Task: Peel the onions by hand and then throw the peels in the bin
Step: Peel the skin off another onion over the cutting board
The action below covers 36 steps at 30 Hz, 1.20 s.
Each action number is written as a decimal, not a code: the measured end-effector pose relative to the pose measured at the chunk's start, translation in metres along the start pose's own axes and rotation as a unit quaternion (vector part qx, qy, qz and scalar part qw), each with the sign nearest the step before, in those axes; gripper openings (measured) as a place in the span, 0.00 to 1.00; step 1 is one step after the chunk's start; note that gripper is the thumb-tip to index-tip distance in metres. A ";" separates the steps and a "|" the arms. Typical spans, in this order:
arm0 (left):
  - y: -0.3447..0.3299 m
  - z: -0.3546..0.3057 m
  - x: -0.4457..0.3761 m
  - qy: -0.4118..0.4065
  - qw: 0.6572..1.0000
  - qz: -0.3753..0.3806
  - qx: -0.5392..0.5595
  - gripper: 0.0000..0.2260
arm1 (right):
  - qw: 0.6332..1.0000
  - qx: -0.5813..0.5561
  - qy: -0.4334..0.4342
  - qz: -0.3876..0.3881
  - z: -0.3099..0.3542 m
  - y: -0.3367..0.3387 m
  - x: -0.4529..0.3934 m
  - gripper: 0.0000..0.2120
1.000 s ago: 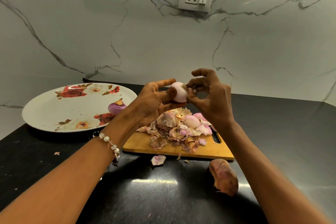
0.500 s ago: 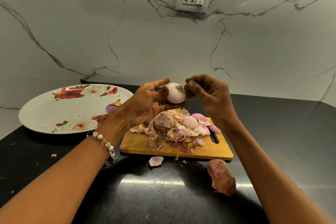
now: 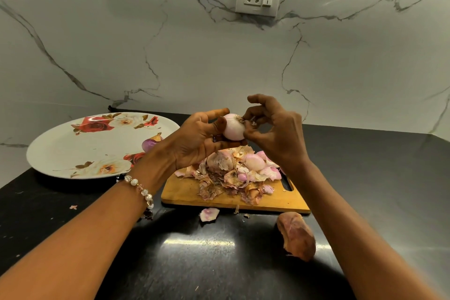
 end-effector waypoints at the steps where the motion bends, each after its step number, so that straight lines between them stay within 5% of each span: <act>1: -0.001 0.000 0.000 0.001 1.000 0.004 0.008 0.21 | 1.000 0.010 0.003 -0.004 0.001 -0.001 -0.001 0.24; 6: 0.000 -0.001 0.000 0.005 1.000 0.012 0.010 0.23 | 1.000 0.001 -0.022 -0.014 0.000 -0.001 -0.002 0.28; 15: 0.007 0.003 -0.002 -0.004 0.999 0.035 -0.003 0.29 | 0.947 -0.269 -0.175 -0.003 -0.010 0.010 -0.001 0.18; 22: 0.012 0.004 -0.007 -0.029 0.990 0.009 -0.140 0.30 | 0.970 -0.184 -0.157 0.005 -0.008 0.008 0.000 0.16; 26: 0.013 0.004 -0.008 -0.049 0.981 -0.018 -0.187 0.35 | 0.984 -0.108 -0.132 0.052 -0.011 0.007 -0.001 0.04; 31: 0.011 0.001 -0.007 -0.063 0.978 -0.016 -0.199 0.39 | 0.986 -0.086 -0.113 0.084 -0.015 0.001 0.003 0.12; 36: 0.012 0.003 -0.006 -0.062 0.962 -0.025 -0.263 0.38 | 0.986 -0.085 -0.129 0.069 -0.014 -0.003 0.006 0.05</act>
Point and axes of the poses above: each hand's wrist, its own x-axis away from the middle knuckle, its own y-axis out of the back of the hand, z = x × y, the point moved 3 cm from there along -x, towards the middle knuckle, and after that the axes turned 6 degrees about -x, right-handed, at the moved point
